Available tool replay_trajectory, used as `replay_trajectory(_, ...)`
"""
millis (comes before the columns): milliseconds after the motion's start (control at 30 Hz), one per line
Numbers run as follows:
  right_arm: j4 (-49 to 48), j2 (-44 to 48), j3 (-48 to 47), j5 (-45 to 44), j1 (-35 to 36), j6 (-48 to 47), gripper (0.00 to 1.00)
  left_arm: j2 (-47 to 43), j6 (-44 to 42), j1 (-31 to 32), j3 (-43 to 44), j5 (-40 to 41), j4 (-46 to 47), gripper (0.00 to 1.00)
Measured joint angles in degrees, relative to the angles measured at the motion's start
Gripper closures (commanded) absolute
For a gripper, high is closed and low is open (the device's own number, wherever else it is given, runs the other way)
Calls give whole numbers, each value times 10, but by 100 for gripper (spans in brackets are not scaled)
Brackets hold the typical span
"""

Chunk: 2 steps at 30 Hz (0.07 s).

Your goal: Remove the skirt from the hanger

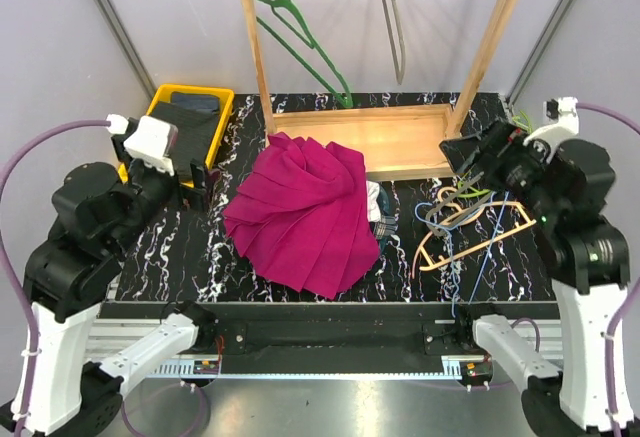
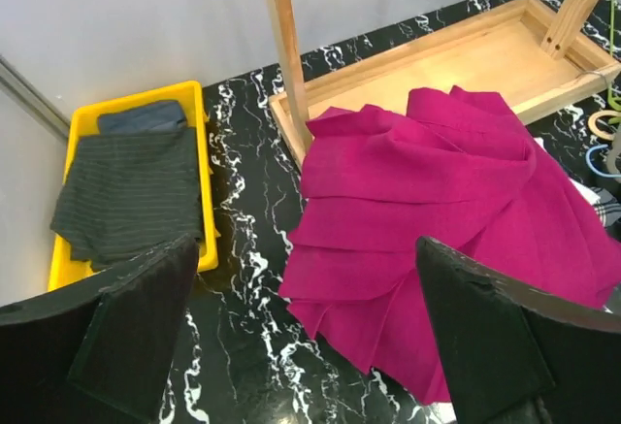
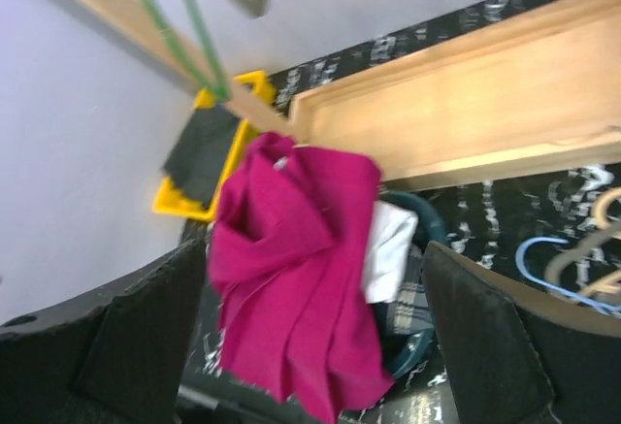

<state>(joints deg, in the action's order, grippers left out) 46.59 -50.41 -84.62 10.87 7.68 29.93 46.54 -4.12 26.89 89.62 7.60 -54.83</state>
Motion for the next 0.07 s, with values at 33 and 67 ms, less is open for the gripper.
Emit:
replay_trajectory(33, 0, 9, -1, 16, 1, 2, 0, 2, 5, 0, 0, 0, -1, 1)
replay_trajectory(67, 0, 15, -1, 30, 1, 2, 0, 4, 10, 0, 0, 0, 0, 1)
